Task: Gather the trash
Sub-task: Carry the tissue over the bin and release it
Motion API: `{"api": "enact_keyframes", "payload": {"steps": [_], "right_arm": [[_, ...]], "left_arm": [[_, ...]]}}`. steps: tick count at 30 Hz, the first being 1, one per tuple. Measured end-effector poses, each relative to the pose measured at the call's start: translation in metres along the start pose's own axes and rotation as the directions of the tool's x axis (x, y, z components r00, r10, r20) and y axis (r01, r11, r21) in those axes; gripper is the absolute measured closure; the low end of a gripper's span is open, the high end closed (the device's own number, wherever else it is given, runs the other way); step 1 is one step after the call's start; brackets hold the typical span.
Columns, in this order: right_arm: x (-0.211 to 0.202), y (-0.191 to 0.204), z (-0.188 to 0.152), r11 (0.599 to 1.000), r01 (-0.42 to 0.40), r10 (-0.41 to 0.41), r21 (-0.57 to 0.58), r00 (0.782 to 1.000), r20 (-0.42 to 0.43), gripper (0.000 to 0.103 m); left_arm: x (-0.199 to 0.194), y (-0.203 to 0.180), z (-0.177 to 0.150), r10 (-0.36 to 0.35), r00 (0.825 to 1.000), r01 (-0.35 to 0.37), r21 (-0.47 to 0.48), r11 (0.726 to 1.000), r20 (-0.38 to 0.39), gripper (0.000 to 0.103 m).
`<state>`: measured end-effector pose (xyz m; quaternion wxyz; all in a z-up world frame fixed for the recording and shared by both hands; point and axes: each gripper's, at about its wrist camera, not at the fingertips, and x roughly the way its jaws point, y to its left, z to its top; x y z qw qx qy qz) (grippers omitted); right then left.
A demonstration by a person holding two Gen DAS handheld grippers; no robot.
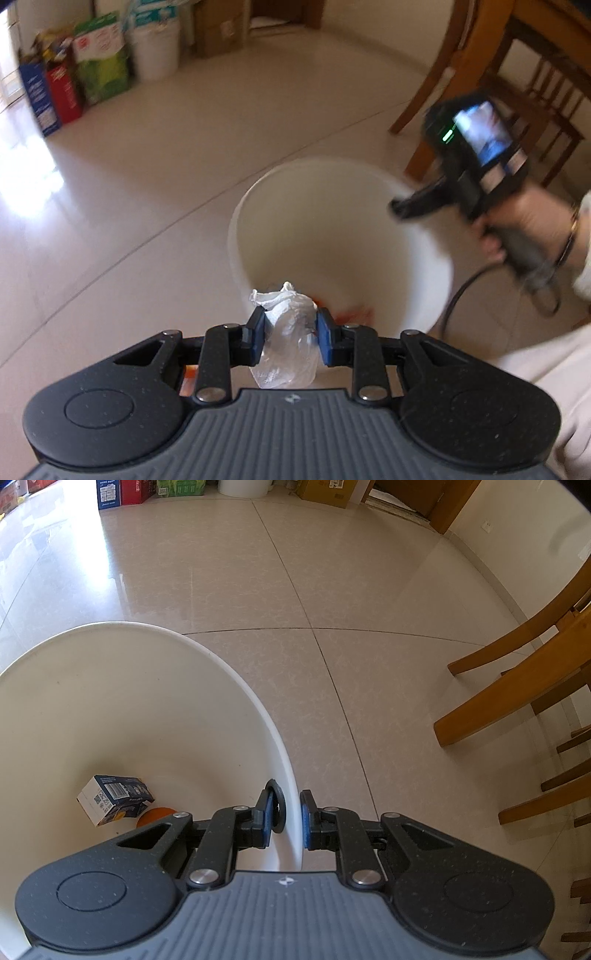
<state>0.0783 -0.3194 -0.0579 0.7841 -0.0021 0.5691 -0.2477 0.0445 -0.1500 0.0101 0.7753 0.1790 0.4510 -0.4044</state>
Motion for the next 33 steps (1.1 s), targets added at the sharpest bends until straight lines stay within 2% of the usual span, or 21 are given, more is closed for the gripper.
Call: {"api": "enact_keyframes", "payload": {"steps": [5, 7, 9, 13, 21, 29, 33], "right_arm": [[0.0, 0.0, -0.001, 1.0, -0.001, 0.001, -0.005, 1.0, 0.002, 0.085], [0.0, -0.001, 0.0, 1.0, -0.004, 0.004, -0.003, 1.0, 0.001, 0.085], [0.0, -0.002, 0.0, 1.0, -0.007, 0.007, -0.003, 1.0, 0.002, 0.085], [-0.001, -0.001, -0.001, 1.0, -0.005, 0.005, -0.014, 1.0, 0.007, 0.085], [0.0, 0.001, -0.001, 1.0, 0.0, 0.0, -0.021, 1.0, 0.012, 0.085], [0.001, 0.003, -0.001, 1.0, 0.008, -0.008, -0.02, 1.0, 0.013, 0.085], [0.001, 0.004, 0.0, 1.0, 0.019, -0.019, -0.015, 1.0, 0.009, 0.085]], "left_arm": [[0.02, -0.023, 0.027, -0.062, 0.998, 0.061, 0.025, 0.998, 0.016, 0.072], [0.027, -0.03, 0.032, -0.053, 0.998, 0.052, 0.043, 0.998, 0.022, 0.057], [0.029, -0.036, 0.032, -0.043, 0.998, 0.041, 0.053, 0.998, 0.035, 0.048], [0.03, -0.035, 0.033, -0.035, 0.999, 0.033, 0.054, 0.998, 0.032, 0.046], [0.025, -0.008, 0.019, -0.004, 1.0, 0.003, 0.013, 1.0, 0.027, 0.045], [0.021, 0.039, -0.016, 0.087, 0.996, -0.087, -0.073, 0.994, 0.002, 0.045], [0.025, 0.061, -0.04, 0.108, 0.994, -0.11, -0.134, 0.985, -0.021, 0.045]]}}
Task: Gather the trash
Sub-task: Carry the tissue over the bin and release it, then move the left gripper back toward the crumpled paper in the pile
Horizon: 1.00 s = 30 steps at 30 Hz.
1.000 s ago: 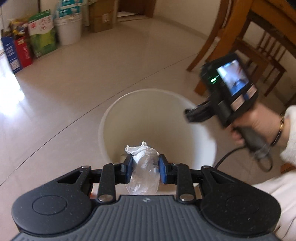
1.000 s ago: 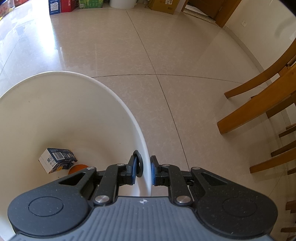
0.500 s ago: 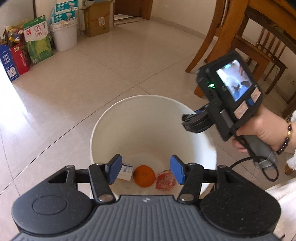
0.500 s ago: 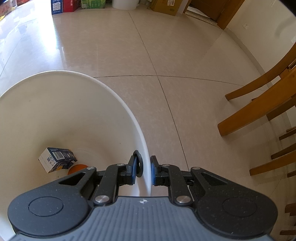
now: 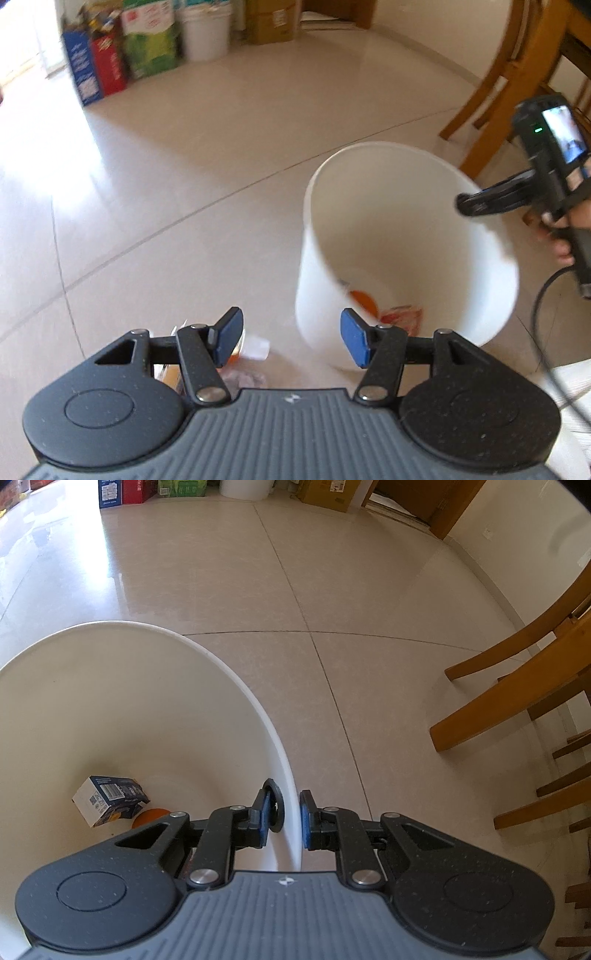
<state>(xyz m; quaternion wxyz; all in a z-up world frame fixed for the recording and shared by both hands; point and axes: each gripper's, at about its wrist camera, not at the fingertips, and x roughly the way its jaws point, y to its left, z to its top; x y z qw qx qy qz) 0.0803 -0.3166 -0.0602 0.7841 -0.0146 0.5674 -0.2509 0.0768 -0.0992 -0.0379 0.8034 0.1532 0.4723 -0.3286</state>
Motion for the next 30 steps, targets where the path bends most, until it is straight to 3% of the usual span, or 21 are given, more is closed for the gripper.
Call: {"api": "enact_keyframes", "payload": {"steps": [8, 10, 13, 20, 24, 30], "right_arm": [[0.001, 0.003, 0.0, 1.0, 0.012, -0.012, 0.002, 1.0, 0.006, 0.084], [0.001, 0.002, 0.0, 1.0, 0.013, -0.013, 0.003, 1.0, 0.006, 0.084], [0.001, 0.002, 0.0, 1.0, 0.015, -0.015, 0.009, 1.0, 0.005, 0.084], [0.001, 0.004, 0.001, 1.0, 0.024, -0.024, 0.005, 1.0, 0.009, 0.082], [0.001, 0.004, 0.0, 1.0, 0.024, -0.024, 0.002, 1.0, 0.012, 0.082], [0.0, 0.005, 0.0, 1.0, 0.024, -0.024, -0.001, 1.0, 0.017, 0.082]], "left_arm": [[0.039, 0.029, -0.055, 0.044, 0.999, -0.047, -0.124, 0.991, -0.028, 0.043], [0.055, 0.03, -0.071, 0.062, 0.997, -0.066, -0.143, 0.987, -0.035, 0.036], [0.08, 0.031, -0.088, 0.09, 0.995, -0.096, -0.173, 0.98, -0.041, 0.034], [0.14, 0.026, -0.132, 0.133, 0.989, -0.146, -0.258, 0.955, -0.068, 0.032], [0.166, 0.022, -0.15, 0.193, 0.978, -0.209, -0.292, 0.934, -0.081, 0.032], [0.192, 0.025, -0.167, 0.201, 0.976, -0.217, -0.382, 0.898, -0.081, 0.03]]}}
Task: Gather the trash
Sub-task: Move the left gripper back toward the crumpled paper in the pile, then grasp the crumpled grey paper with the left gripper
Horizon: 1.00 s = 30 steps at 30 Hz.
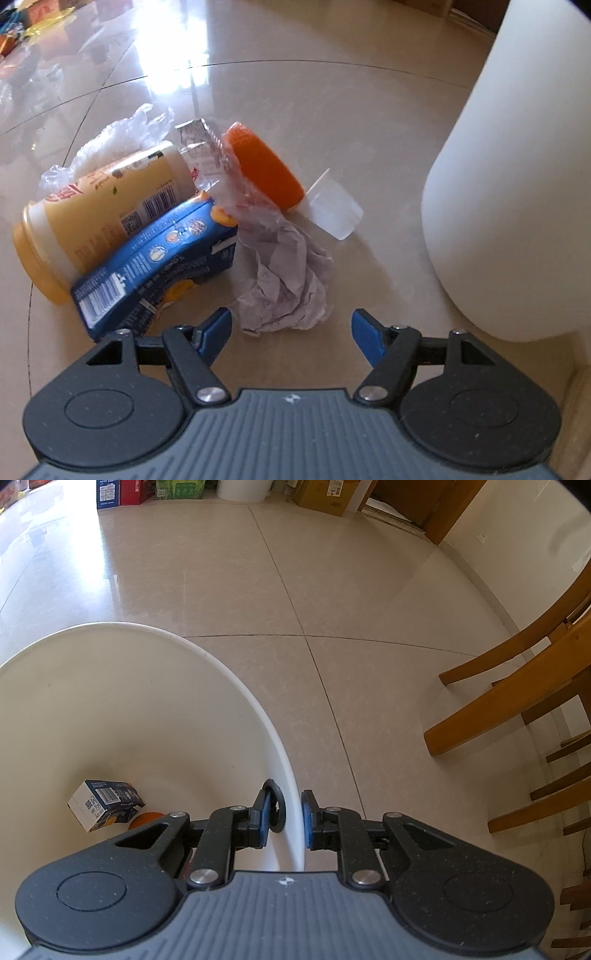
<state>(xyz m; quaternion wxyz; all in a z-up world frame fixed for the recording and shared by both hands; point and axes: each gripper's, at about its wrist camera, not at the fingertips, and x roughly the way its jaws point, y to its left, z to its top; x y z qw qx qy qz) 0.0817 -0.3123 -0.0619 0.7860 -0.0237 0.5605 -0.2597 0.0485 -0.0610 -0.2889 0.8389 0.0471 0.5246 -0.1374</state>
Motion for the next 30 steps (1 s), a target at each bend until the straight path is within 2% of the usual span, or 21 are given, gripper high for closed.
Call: {"api": "enact_keyframes", "payload": {"steps": [10, 14, 18, 23, 27, 30], "right_arm": [[-0.001, -0.004, 0.001, 1.0, -0.01, 0.01, 0.011, 1.0, -0.002, 0.083], [-0.002, -0.005, 0.001, 1.0, -0.01, 0.01, 0.008, 1.0, 0.0, 0.083], [-0.002, -0.005, 0.002, 1.0, -0.011, 0.011, 0.008, 1.0, 0.0, 0.083], [-0.002, -0.005, 0.002, 1.0, -0.015, 0.015, 0.011, 1.0, 0.0, 0.083], [-0.002, -0.006, 0.002, 1.0, -0.014, 0.014, 0.013, 1.0, -0.001, 0.083], [-0.002, -0.007, 0.002, 1.0, -0.018, 0.018, 0.018, 1.0, -0.002, 0.083]], "left_arm": [[0.027, -0.007, 0.01, 0.036, 0.999, -0.036, -0.084, 0.996, -0.001, 0.026], [0.031, -0.008, 0.019, 0.032, 0.999, -0.031, -0.123, 0.992, 0.004, 0.028], [0.032, -0.012, 0.024, 0.043, 0.999, -0.042, -0.123, 0.992, 0.005, 0.037], [0.023, -0.011, 0.022, 0.016, 1.0, -0.015, -0.132, 0.991, 0.005, 0.051], [0.013, -0.013, 0.018, 0.004, 1.0, -0.005, -0.093, 0.996, -0.007, 0.06], [0.005, -0.015, 0.02, -0.016, 0.999, 0.013, -0.056, 0.998, -0.045, 0.062]]}}
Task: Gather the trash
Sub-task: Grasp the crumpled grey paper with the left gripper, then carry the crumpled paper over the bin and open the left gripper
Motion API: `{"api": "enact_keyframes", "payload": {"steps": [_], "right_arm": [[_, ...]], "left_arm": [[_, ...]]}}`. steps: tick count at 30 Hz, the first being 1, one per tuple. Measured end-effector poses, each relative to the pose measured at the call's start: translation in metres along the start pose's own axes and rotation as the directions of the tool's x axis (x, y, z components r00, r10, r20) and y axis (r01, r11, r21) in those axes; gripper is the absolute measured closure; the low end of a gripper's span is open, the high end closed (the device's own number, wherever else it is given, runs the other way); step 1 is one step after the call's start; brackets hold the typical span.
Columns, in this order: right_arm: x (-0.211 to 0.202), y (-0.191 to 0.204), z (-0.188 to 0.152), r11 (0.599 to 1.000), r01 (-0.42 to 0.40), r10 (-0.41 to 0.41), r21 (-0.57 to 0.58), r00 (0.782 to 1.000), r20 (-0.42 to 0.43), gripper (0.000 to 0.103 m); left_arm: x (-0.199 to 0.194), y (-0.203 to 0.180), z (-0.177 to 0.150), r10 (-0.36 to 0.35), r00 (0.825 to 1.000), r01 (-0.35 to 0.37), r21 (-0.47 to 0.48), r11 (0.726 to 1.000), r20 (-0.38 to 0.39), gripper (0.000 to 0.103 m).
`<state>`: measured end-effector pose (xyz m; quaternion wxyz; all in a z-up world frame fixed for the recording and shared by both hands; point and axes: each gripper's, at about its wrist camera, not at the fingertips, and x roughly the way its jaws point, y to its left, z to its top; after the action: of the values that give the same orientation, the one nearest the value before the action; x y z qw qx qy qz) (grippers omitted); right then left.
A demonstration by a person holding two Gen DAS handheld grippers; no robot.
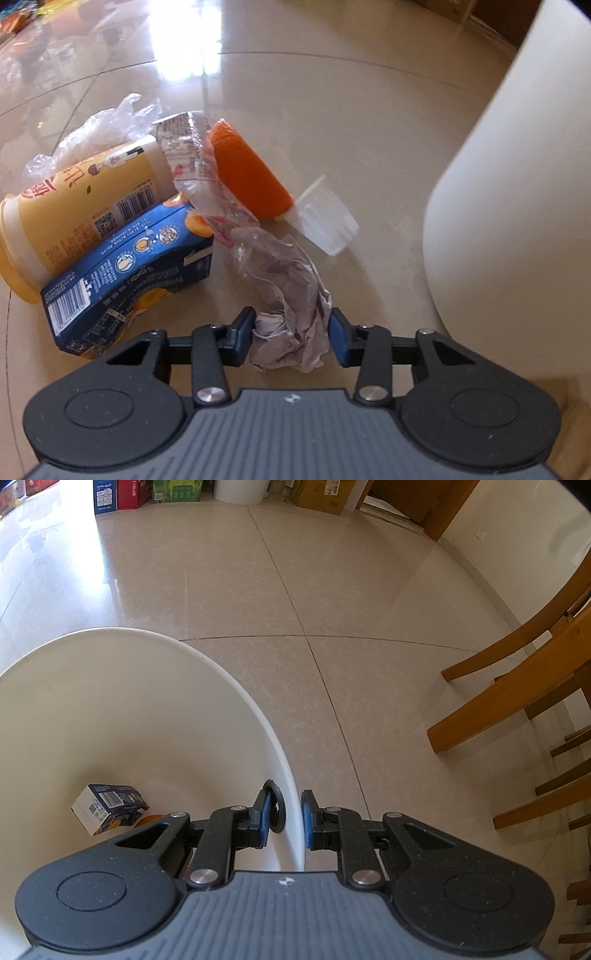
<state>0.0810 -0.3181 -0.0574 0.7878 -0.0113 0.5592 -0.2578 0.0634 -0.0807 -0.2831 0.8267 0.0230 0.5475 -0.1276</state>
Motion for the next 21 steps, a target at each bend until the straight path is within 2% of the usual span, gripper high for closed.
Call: {"api": "enact_keyframes", "payload": {"steps": [3, 6, 11, 21], "right_arm": [[0.0, 0.0, 0.0, 1.0, 0.003, -0.003, -0.005, 1.0, 0.002, 0.083], [0.0, 0.001, 0.0, 1.0, 0.004, -0.004, -0.009, 1.0, 0.004, 0.083], [0.0, 0.003, -0.001, 1.0, 0.01, -0.01, -0.016, 1.0, 0.004, 0.083], [0.0, 0.011, -0.002, 0.997, 0.042, -0.042, -0.063, 0.999, 0.011, 0.082]], "left_arm": [[-0.014, -0.005, 0.003, -0.013, 0.999, 0.017, 0.101, 0.995, -0.045, 0.063], [-0.035, -0.01, 0.007, -0.021, 0.997, 0.036, 0.21, 0.977, -0.071, 0.063], [-0.08, -0.006, 0.018, -0.069, 0.993, 0.095, 0.289, 0.953, -0.099, 0.063], [-0.188, -0.026, 0.076, -0.149, 0.988, 0.155, 0.435, 0.887, -0.05, 0.063]]}}
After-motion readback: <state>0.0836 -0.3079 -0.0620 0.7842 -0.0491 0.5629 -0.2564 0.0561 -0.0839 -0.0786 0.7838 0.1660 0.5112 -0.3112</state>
